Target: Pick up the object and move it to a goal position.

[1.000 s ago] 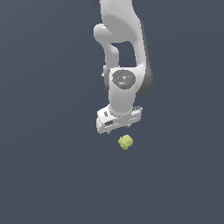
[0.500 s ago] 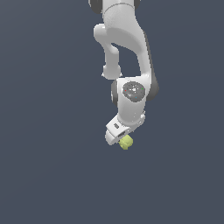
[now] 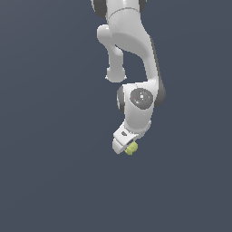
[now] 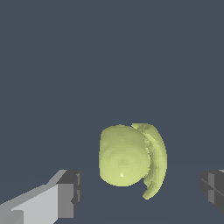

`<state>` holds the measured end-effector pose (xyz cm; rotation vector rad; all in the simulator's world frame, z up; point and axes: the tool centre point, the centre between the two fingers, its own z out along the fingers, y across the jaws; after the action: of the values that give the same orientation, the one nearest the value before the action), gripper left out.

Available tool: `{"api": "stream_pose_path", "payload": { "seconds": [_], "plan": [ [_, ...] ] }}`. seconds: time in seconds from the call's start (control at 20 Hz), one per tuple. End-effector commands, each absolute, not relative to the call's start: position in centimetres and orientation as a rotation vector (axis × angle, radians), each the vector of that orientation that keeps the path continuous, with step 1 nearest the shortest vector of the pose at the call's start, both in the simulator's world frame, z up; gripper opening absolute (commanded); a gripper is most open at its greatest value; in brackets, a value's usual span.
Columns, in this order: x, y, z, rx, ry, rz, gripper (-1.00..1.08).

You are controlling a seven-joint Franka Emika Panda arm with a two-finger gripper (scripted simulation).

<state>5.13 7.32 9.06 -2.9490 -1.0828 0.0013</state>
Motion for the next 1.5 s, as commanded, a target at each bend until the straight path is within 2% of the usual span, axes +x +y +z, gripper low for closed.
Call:
{"api": "stream_pose_path", "payload": {
  "seconds": [0.0, 0.5, 0.8, 0.85, 1.45],
  "plan": [
    [5.1, 7.3, 8.9, -2.949, -1.083, 0.001, 1.0],
    [5.0, 7.3, 4.7, -2.946, -1.09, 0.0, 1.0],
    [5.2, 7.4, 4.0, -2.946, -1.091, 0.0, 1.0],
    [5.2, 7.4, 4.0, -2.946, -1.091, 0.0, -1.0],
    [5.1, 7.3, 4.1, -2.946, -1.091, 0.0, -1.0]
  ]
}}
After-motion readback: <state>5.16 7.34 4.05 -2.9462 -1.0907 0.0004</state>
